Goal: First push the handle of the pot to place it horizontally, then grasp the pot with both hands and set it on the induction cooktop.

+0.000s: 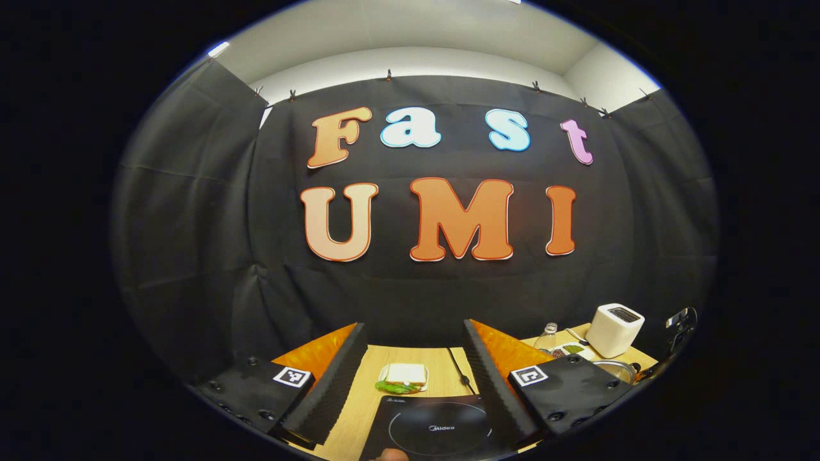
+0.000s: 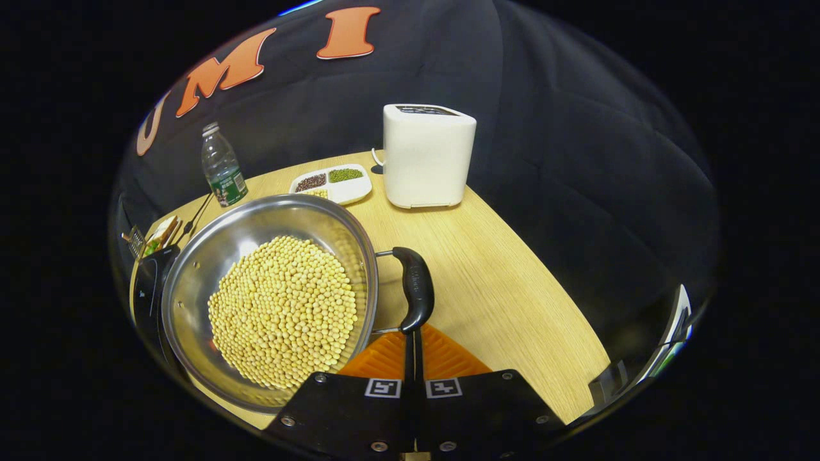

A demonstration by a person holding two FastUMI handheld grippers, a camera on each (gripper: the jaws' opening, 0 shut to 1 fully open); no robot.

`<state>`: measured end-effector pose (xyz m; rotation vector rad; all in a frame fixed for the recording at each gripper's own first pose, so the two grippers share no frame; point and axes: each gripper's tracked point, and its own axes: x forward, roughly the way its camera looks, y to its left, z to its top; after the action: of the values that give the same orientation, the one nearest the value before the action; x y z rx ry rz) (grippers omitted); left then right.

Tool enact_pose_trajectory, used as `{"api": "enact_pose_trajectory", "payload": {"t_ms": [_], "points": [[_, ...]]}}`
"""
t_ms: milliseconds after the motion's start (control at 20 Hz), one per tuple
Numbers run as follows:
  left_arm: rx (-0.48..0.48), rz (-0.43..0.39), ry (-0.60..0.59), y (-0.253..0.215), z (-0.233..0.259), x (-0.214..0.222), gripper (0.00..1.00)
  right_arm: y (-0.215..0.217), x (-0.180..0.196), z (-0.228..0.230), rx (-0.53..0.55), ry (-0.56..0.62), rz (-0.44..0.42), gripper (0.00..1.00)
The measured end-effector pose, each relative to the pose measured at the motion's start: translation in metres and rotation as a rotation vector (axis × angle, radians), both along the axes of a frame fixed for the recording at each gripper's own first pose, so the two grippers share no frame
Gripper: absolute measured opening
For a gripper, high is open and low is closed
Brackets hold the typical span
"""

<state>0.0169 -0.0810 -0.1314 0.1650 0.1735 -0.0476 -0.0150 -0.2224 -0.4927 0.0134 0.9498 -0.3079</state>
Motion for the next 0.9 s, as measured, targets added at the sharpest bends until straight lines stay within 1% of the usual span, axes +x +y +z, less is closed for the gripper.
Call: {"api": "enact_pose_trajectory", "payload": {"t_ms": [150, 300, 350, 500, 550, 700, 800, 900], "points": [[-0.021, -0.013, 0.034, -0.015, -0.024, 0.002, 0.98, -0.002, 0.014, -0.001, -0.005, -0.014, -0.008, 0.0], [-0.027, -0.041, 0.097, -0.038, -0.058, 0.001, 0.97, -0.005, 0.025, -0.002, -0.025, -0.023, -0.008, 0.0], [-0.032, -0.05, 0.116, -0.046, -0.071, 0.001, 0.99, -0.006, 0.027, -0.002, -0.028, -0.024, -0.016, 0.0], [-0.059, -0.072, 0.178, -0.07, -0.111, 0.006, 0.98, -0.007, 0.025, 0.001, -0.018, -0.025, -0.028, 0.0], [-0.07, -0.081, 0.202, -0.079, -0.124, 0.007, 0.98, -0.009, 0.023, 0.004, -0.025, -0.028, -0.025, 0.0], [-0.098, -0.095, 0.291, -0.104, -0.17, 0.004, 0.97, -0.025, 0.023, 0.024, -0.089, -0.069, -0.023, 0.0], [-0.108, -0.121, 0.35, -0.124, -0.198, 0.0, 0.98, -0.023, 0.027, 0.04, -0.081, -0.114, -0.012, 0.01], [-0.101, -0.141, 0.378, -0.141, -0.22, -0.001, 0.98, -0.018, 0.031, 0.056, -0.087, -0.159, 0.029, 0.03]]}}
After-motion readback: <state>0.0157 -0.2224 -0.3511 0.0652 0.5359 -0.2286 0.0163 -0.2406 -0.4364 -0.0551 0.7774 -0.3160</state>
